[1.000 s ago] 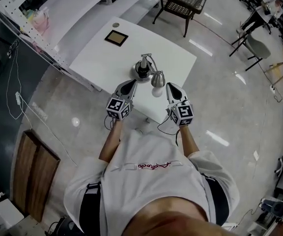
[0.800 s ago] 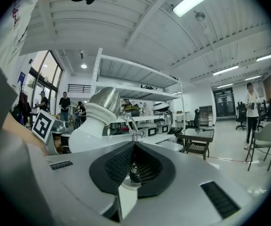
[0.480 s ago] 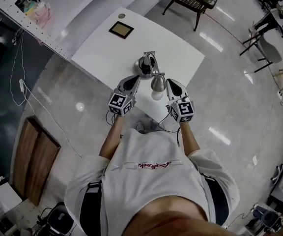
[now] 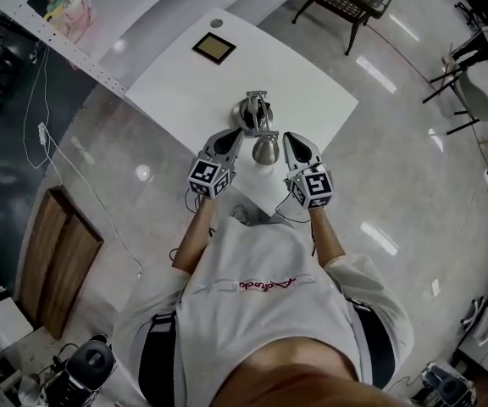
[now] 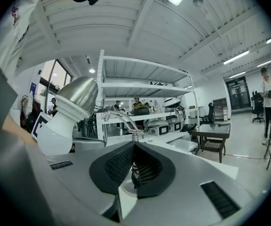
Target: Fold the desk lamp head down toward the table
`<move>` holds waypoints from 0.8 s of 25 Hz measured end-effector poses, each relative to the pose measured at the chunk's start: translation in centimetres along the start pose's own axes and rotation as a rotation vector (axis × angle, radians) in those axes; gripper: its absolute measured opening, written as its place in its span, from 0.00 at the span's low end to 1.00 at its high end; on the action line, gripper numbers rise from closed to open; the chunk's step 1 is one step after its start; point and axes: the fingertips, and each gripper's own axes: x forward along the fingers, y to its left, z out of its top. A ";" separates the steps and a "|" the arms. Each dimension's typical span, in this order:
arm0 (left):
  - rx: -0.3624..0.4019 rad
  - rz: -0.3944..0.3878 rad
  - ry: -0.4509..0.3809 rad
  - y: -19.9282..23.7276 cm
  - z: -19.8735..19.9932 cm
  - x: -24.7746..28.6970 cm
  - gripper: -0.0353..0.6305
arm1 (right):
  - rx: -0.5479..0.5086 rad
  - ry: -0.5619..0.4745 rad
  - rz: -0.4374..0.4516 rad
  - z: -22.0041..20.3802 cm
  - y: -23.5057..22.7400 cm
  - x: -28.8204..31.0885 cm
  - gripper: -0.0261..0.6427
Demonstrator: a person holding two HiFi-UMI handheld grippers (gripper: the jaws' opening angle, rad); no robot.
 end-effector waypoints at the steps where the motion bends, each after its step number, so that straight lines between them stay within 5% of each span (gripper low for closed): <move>1: -0.002 0.000 0.003 -0.1 -0.2 0.0 0.08 | 0.002 0.002 0.003 -0.1 0.1 0.0 0.08; 20: -0.074 0.006 0.082 -1.9 -5.2 -1.1 0.08 | 0.068 0.097 0.037 -4.8 2.1 -1.7 0.08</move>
